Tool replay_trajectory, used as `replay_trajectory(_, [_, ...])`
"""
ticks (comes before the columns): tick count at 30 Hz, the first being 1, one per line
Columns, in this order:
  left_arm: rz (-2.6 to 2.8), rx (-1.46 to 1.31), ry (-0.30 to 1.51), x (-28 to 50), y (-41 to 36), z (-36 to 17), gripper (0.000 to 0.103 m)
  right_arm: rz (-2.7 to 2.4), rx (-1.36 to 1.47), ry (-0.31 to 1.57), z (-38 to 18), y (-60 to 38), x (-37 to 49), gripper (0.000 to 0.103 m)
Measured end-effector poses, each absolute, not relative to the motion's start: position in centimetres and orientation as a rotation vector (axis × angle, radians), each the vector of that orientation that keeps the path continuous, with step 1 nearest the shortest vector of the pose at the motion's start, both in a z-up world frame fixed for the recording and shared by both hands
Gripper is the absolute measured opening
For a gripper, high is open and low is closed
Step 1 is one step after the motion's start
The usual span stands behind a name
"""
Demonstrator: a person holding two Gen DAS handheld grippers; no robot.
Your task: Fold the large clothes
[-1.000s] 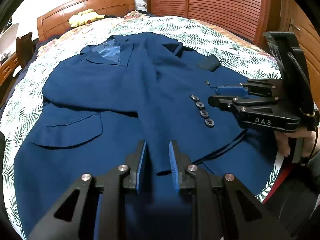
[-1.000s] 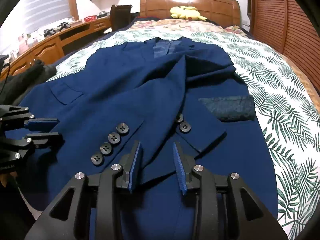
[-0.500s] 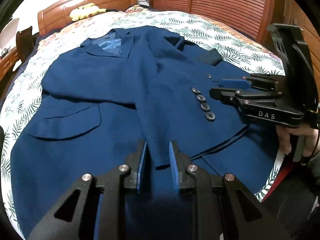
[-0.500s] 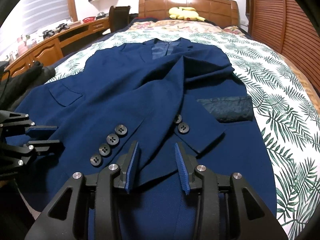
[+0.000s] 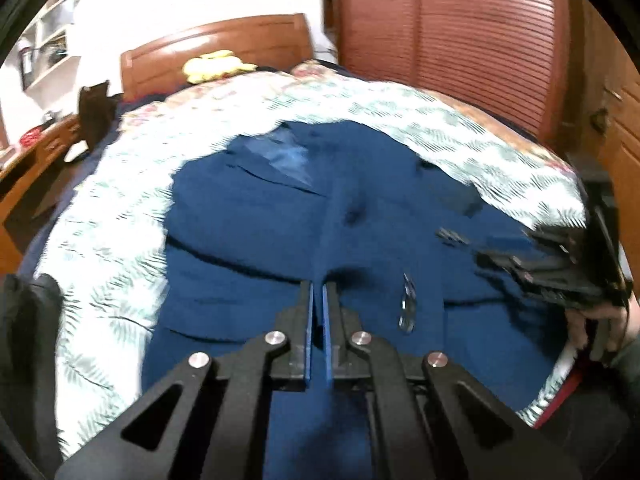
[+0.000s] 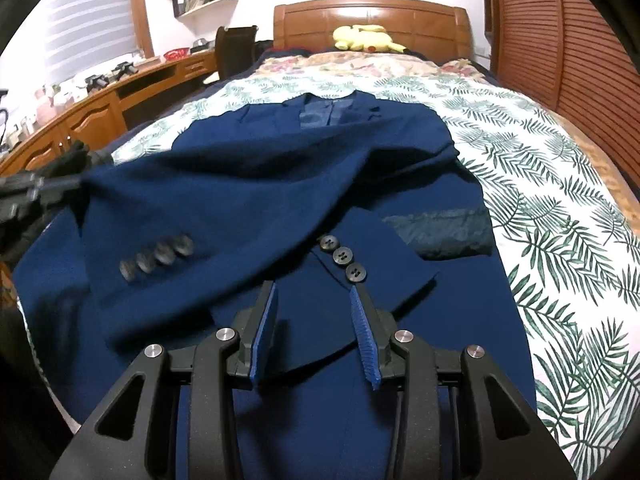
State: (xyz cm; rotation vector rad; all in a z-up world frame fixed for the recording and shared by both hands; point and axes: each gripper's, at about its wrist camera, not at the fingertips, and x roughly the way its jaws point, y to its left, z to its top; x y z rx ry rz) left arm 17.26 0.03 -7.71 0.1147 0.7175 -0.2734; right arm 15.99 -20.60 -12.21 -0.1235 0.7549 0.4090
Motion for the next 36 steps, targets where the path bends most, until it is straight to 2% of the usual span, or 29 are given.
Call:
replay_trajectory(6, [-0.198, 0.139, 0.715, 20.4, 3.0, -6.4, 0.003, 0.427, -0.135, 0.752, -12.0, -20.1, 15.7, 0.038])
replay_trajectory(11, [-0.217, 0.099, 0.765, 21.2, 4.1, -7.2, 0.004, 0.428, -0.138, 0.753, -12.1, -19.8, 15.8, 0.038])
replay_trajectory(26, [-0.123, 0.077, 0.856, 12.2, 10.2, -10.6, 0.018, 0.434, -0.179, 0.772, -13.1, -18.6, 16.4, 0.039])
replay_trajectory(36, [-0.087, 0.008, 0.898, 8.5, 12.5, -13.1, 0.021, 0.429, -0.2, 0.793, -13.8, -18.1, 16.8, 0.039])
